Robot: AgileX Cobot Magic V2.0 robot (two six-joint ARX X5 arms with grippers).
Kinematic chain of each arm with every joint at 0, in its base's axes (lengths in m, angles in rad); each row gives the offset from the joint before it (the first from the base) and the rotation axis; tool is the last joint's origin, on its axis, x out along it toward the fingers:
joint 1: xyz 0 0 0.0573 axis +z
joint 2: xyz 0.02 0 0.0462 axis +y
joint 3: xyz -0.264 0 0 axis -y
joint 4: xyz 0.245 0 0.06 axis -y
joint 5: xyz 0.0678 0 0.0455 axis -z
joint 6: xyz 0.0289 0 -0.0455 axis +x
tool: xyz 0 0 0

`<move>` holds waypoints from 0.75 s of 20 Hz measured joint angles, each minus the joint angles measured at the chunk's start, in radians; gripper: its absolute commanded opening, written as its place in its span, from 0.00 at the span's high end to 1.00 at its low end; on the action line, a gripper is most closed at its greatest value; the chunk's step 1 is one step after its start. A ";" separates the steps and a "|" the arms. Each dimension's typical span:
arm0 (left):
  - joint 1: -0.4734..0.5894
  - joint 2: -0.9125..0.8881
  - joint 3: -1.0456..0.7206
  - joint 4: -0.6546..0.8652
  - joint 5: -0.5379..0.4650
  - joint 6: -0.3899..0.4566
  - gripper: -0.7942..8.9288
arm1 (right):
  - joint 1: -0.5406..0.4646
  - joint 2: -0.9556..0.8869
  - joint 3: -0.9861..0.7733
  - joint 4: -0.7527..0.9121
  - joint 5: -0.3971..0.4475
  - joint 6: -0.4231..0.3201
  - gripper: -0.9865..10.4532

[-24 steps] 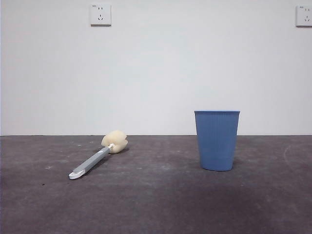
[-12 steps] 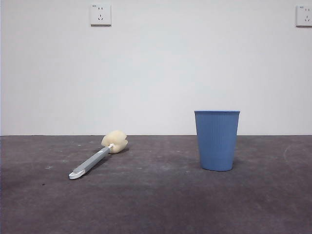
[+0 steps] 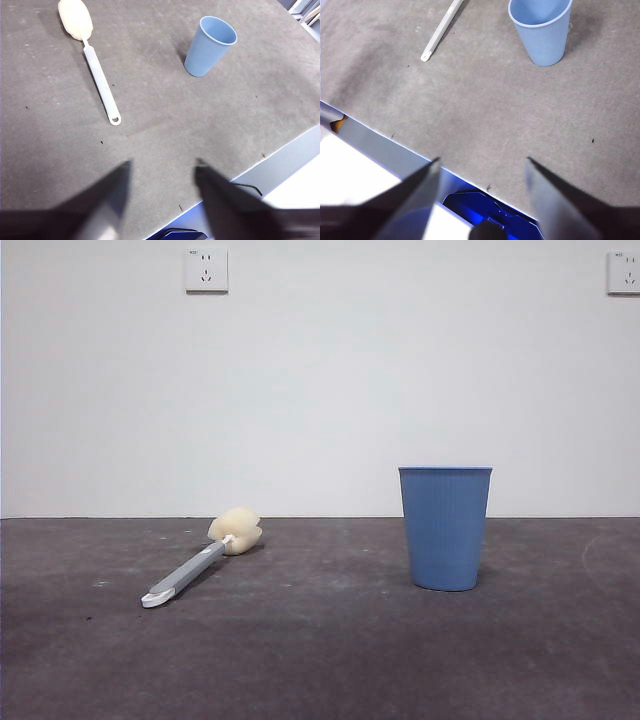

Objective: Pick up the cup brush,pick up the cup,insert the brush into the cup,clean the cup,put the cup brush back,put the cup back to the fixed position on the table

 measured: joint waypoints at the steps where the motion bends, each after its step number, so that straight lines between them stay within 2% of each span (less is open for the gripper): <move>1: 0.000 0.003 0.000 0.000 0.000 0.000 0.39 | 0.000 0.000 0.000 0.000 0.000 0.001 0.36; 9: -0.015 0.090 0.000 0.052 -0.010 -0.020 0.39 | 0.000 0.000 0.000 0.000 0.000 0.006 0.36; 13: -0.079 0.210 0.008 0.172 -0.039 -0.060 0.39 | 0.000 0.000 0.000 0.000 0.000 0.006 0.36; 15: -0.147 0.293 0.008 0.245 -0.103 -0.092 0.39 | 0.000 0.000 0.000 0.000 0.000 0.007 0.36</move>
